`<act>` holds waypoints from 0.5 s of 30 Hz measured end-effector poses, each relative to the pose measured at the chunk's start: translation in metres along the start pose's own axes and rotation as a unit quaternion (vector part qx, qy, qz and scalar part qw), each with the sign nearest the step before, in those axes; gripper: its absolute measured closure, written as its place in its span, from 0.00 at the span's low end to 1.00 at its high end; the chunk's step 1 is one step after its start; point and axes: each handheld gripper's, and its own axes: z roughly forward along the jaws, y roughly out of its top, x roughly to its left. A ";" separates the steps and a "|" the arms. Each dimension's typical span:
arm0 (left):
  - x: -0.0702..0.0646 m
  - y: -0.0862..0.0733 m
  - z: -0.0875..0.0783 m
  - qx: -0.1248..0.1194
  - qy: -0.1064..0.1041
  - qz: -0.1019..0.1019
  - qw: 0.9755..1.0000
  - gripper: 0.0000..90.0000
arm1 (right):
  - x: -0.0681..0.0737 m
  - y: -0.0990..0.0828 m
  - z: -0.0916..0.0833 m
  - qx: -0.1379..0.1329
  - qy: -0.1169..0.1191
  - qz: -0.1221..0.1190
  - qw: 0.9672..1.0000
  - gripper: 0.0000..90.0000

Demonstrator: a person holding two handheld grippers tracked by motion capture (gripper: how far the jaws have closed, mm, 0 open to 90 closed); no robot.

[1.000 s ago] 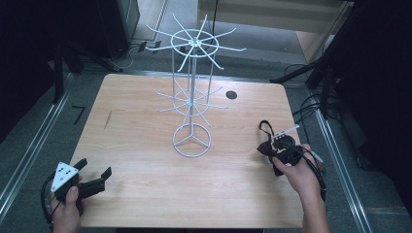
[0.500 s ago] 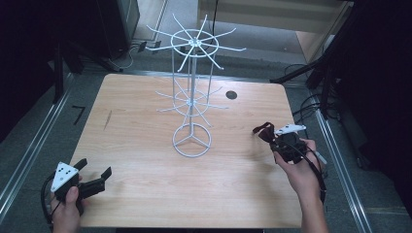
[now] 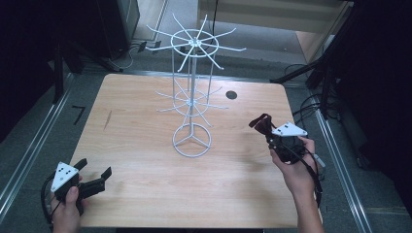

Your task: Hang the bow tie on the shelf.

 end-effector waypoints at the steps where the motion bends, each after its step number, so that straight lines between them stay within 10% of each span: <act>1: 0.000 0.000 0.000 0.000 0.000 0.000 1.000 0.08 | 0.002 0.001 -0.001 -0.005 0.001 0.000 1.000 0.82; 15: 0.000 0.000 0.000 0.000 0.000 0.000 1.000 0.08 | 0.027 0.012 -0.008 -0.075 0.021 -0.017 0.997 0.82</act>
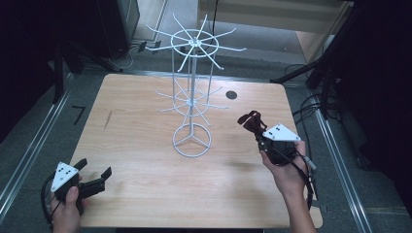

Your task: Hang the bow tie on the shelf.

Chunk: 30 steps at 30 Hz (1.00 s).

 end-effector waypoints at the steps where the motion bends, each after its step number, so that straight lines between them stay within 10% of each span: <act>1: 0.000 0.000 0.000 0.000 0.000 0.000 1.000 0.08 | 0.002 0.001 -0.001 -0.004 0.001 -0.002 1.000 0.82; 30: -0.001 0.000 0.000 0.002 0.003 0.003 1.000 0.08 | 0.033 0.025 -0.017 -0.092 0.040 -0.029 0.995 0.82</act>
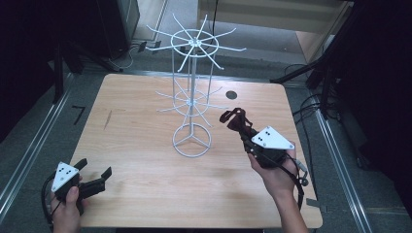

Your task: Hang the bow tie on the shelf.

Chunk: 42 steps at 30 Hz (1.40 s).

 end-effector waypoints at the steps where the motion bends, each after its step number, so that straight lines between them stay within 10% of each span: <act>1: 0.000 0.000 0.000 0.000 0.000 0.000 1.000 0.08 | 0.000 0.000 0.000 0.000 0.000 0.000 1.000 0.82; 42: -0.005 -0.003 -0.005 -0.002 0.006 0.016 1.000 0.08 | 0.001 0.024 0.027 -0.051 0.002 0.026 0.998 0.82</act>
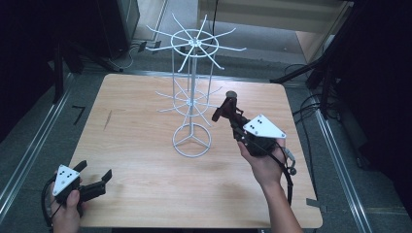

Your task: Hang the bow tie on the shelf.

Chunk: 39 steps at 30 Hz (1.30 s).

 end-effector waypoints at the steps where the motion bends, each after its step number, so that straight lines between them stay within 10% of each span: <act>1: 0.000 0.000 0.000 0.001 -0.001 0.000 1.000 0.08 | -0.002 0.001 0.003 -0.001 0.003 0.005 1.000 0.82; 25: 0.000 0.000 0.000 0.000 -0.002 -0.001 1.000 0.08 | -0.024 0.000 0.037 0.044 -0.014 0.052 0.998 0.82; 39: 0.000 0.000 0.000 0.001 -0.002 -0.002 1.000 0.08 | 0.002 -0.027 0.063 0.096 -0.013 0.026 0.995 0.81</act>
